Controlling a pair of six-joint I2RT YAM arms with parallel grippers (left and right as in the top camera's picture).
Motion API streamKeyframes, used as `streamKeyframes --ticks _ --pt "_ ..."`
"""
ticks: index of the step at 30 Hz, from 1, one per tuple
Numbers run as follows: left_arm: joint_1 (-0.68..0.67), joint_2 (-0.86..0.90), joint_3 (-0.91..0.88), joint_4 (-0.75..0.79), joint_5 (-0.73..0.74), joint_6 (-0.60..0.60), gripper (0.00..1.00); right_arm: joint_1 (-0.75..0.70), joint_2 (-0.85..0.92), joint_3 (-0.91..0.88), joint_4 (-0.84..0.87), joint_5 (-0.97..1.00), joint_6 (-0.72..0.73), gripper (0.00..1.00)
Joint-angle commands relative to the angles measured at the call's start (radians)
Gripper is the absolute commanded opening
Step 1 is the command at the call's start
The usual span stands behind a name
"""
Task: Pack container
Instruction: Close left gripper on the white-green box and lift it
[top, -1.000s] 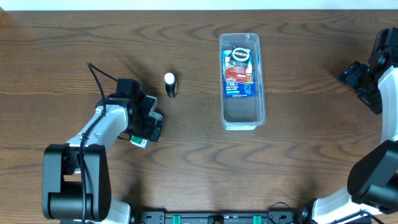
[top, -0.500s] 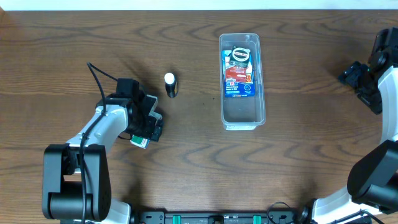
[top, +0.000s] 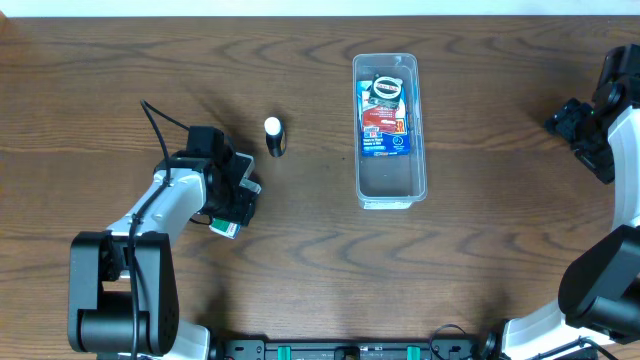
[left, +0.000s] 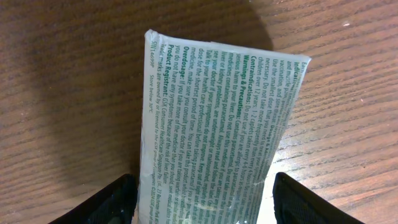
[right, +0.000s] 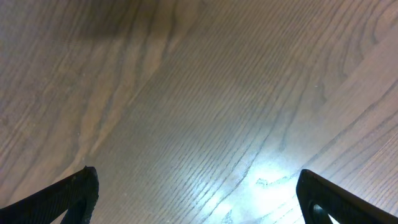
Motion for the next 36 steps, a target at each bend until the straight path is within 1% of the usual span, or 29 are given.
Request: streamKeyframes --ticks 1,4,6,9,10,17,18,20,31,36 --pt "0.003 0.002 -0.006 -0.004 0.006 0.003 0.70 -0.004 0.005 -0.003 -0.002 0.017 0.016 0.99" --pt "0.003 0.002 -0.006 -0.004 0.006 0.003 0.69 -0.004 0.005 -0.003 -0.002 0.017 0.016 0.99" --pt "0.003 0.002 -0.006 -0.004 0.006 0.003 0.61 -0.004 0.005 -0.003 -0.002 0.017 0.016 0.99" --pt "0.003 0.002 -0.006 -0.004 0.006 0.003 0.58 -0.004 0.005 -0.003 -0.002 0.017 0.016 0.99" --pt "0.003 0.002 -0.006 -0.004 0.006 0.003 0.55 -0.004 0.005 -0.003 -0.002 0.017 0.016 0.99" --pt "0.003 0.002 -0.006 -0.004 0.006 0.003 0.53 -0.004 0.005 -0.003 -0.002 0.017 0.016 0.99" --pt "0.003 0.002 -0.006 -0.004 0.006 0.003 0.49 -0.004 0.005 -0.003 -0.002 0.017 0.016 0.99" --pt "0.003 0.002 -0.006 -0.004 0.006 0.003 0.45 -0.004 0.005 -0.003 -0.002 0.017 0.016 0.99" --pt "0.003 -0.006 -0.004 -0.004 0.007 0.001 0.45 -0.004 0.005 -0.003 -0.002 0.017 0.016 0.99" --pt "0.003 -0.049 0.030 -0.031 0.007 -0.055 0.45 -0.004 0.005 -0.003 -0.002 0.017 0.016 0.99"
